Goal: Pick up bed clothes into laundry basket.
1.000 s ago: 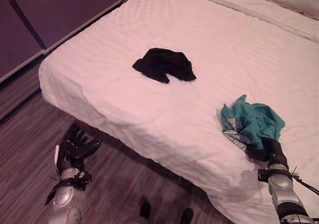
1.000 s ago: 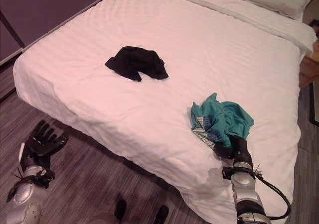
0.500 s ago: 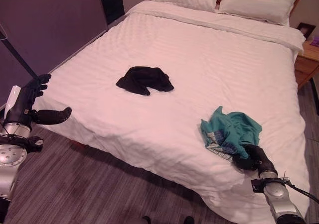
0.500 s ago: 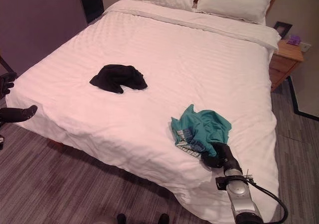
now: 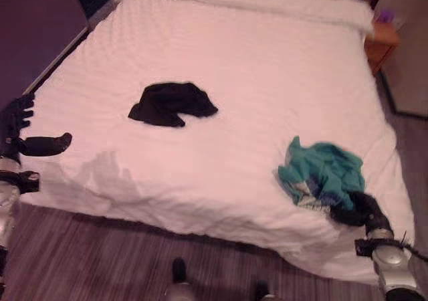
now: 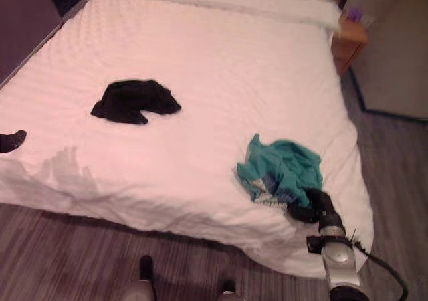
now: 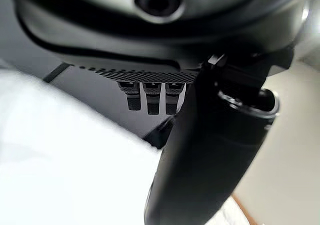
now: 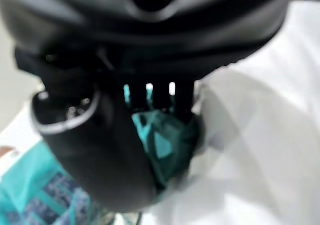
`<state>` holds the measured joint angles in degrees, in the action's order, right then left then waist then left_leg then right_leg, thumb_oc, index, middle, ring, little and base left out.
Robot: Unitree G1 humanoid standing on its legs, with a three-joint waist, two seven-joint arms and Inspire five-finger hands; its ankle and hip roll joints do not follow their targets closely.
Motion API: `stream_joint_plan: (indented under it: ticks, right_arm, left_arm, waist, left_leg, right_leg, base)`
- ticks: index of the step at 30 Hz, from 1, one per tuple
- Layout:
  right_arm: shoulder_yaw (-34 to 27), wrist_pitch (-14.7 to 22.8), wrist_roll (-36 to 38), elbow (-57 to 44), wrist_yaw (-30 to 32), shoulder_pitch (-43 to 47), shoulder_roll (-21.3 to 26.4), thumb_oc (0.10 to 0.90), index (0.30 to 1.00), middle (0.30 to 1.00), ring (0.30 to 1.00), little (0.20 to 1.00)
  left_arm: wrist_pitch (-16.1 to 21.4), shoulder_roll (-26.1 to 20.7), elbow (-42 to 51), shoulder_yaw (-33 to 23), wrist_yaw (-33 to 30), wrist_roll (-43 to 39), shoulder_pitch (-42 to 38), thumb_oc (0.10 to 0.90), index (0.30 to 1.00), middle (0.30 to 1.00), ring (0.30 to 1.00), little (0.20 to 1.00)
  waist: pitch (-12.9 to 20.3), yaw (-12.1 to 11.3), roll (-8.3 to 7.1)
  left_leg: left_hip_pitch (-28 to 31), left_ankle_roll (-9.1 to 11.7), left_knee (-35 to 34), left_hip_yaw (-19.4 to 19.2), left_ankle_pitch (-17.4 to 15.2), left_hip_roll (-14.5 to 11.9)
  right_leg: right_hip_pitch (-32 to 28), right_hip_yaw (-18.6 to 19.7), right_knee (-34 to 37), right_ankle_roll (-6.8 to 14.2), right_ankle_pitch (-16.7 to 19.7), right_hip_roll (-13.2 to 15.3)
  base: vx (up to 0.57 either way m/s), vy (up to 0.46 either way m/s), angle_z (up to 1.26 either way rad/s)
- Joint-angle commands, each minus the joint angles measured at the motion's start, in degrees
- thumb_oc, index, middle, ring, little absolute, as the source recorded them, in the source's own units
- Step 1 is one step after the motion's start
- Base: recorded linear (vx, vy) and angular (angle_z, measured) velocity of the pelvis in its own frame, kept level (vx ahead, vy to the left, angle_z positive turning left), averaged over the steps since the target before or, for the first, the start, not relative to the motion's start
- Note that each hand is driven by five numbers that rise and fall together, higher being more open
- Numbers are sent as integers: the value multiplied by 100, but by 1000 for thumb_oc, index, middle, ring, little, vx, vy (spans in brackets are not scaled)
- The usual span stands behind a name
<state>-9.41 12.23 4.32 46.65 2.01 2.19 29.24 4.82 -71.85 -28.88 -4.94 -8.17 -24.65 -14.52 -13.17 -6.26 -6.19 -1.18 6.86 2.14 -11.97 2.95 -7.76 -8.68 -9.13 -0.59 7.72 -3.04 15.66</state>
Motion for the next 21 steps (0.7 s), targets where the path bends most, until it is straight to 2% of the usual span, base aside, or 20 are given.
stream_joint_plan:
  ticks: [1, 2, 4, 6, 8, 9, 10, 11, 12, 13, 16, 17, 21]
  right_arm:
    - [980, -941, -106, 654, -231, -1036, 230, 400, 300, 300, 300, 300]
    - [1289, -930, -263, 311, -371, -870, 251, 400, 300, 300, 300, 300]
    - [1472, -913, -394, -40, -437, -769, 341, 400, 300, 300, 300, 300]
    - [1475, -861, -280, -208, -439, -735, 307, 400, 300, 300, 300, 300]
    - [1561, -860, -182, -213, -496, -674, 316, 400, 300, 300, 300, 300]
    - [1698, -857, -166, -109, -546, -612, 354, 400, 300, 300, 300, 300]
    - [1856, -857, -252, -32, -557, -494, 502, 400, 300, 300, 300, 300]
    - [1820, -864, -263, 123, -530, -568, 451, 400, 300, 300, 300, 300]
    - [1965, -909, -271, 278, -566, -528, 393, 400, 300, 300, 300, 300]
    - [1933, -915, -264, 406, -598, -546, 377, 400, 300, 300, 300, 300]
    - [1960, -924, -326, 613, -711, -673, 481, 400, 300, 300, 300, 300]
    - [1827, -914, -120, 680, -761, -716, 519, 400, 300, 300, 300, 300]
    - [1845, -909, 35, 1006, -751, -683, 434, 400, 300, 300, 300, 300]
  left_arm:
    - [553, -660, -28, 86, -119, 67, -1566, 800, 900, 900, 900, 900]
    - [516, -850, -169, 877, 14, 310, -2396, 800, 900, 900, 900, 900]
    - [501, -1004, -327, 1441, 125, 444, -3047, 800, 900, 900, 900, 900]
    - [438, -1082, -437, 1965, 64, 759, -3667, 800, 900, 900, 900, 900]
    - [479, -1025, -657, 2796, 162, 698, -4555, 800, 900, 900, 900, 900]
    - [477, -982, -945, 3261, 236, 669, -5057, 800, 900, 900, 900, 900]
    - [531, -1022, -1428, 4142, 477, 940, -5795, 800, 900, 900, 900, 900]
    - [516, -1002, -1402, 4383, 568, 951, -5997, 800, 900, 900, 900, 900]
    - [400, -783, -1712, 4631, 713, 980, -6357, 800, 900, 900, 900, 900]
    - [410, -733, -1827, 4582, 681, 952, -6319, 800, 900, 900, 900, 900]
    - [375, -555, -2099, 5056, 788, 1203, -6839, 800, 900, 900, 900, 900]
    - [364, -455, -2399, 5408, 770, 1269, -7327, 800, 900, 900, 900, 900]
    - [294, -228, -2825, 5922, 931, 1627, -7791, 800, 900, 900, 900, 900]
  waist:
    - [208, 223, 837]
    - [101, 310, 899]
    - [-116, 492, 1058]
    - [-189, 625, 1129]
    - [-240, 700, 1152]
    - [-269, 752, 1129]
    - [-342, 861, 1038]
    - [-312, 793, 974]
    - [-250, 806, 889]
    - [-225, 775, 851]
    - [-66, 834, 845]
    - [29, 906, 814]
    - [89, 971, 772]
  left_leg:
    - [-1107, -55, 325, 492, 666, -224]
    - [-911, -311, 262, 416, 488, 16]
    - [-687, -480, 174, 405, 372, 103]
    - [-512, -536, 34, 414, 263, 173]
    - [-330, -487, -152, 474, 221, 252]
    - [-203, -441, -243, 485, 169, 290]
    - [42, -352, -354, 485, 7, 365]
    - [26, -358, -262, 474, -41, 389]
    - [161, -346, -355, 238, -27, 374]
    - [158, -326, -381, 185, -6, 382]
    - [209, -304, -530, 229, 16, 384]
    - [222, -276, -643, 166, 35, 339]
    - [216, -255, -714, 131, 42, 316]
  right_leg:
    - [-268, 20, -1130, 314, 618, 332]
    - [234, 258, -2024, 350, 1463, 439]
    - [827, 333, -2907, 357, 1568, 373]
    - [1303, 219, -3002, 379, 1270, 188]
    - [1604, -40, -2323, 350, 955, -58]
    - [1593, -215, -1661, 344, 853, -152]
    - [1644, -366, -484, 402, 857, -413]
    - [1368, -474, -455, 402, 807, -312]
    - [1255, -298, -178, 438, 953, -399]
    - [1222, -510, -64, 459, 1009, -372]
    - [1061, -483, 206, 421, 1009, -504]
    - [1018, -520, 394, 430, 1021, -571]
    - [975, -515, 506, 408, 994, -635]
  base:
    - [274, 540, -7]
    - [327, 676, -17]
    - [215, 472, 4]
    - [253, 279, 6]
    - [290, 118, -55]
    - [370, -9, -42]
    - [341, -32, -12]
    - [350, 17, 16]
    - [213, 66, 27]
    - [205, 53, 30]
    - [158, -8, -9]
    - [115, -6, -24]
    - [107, 2, -28]
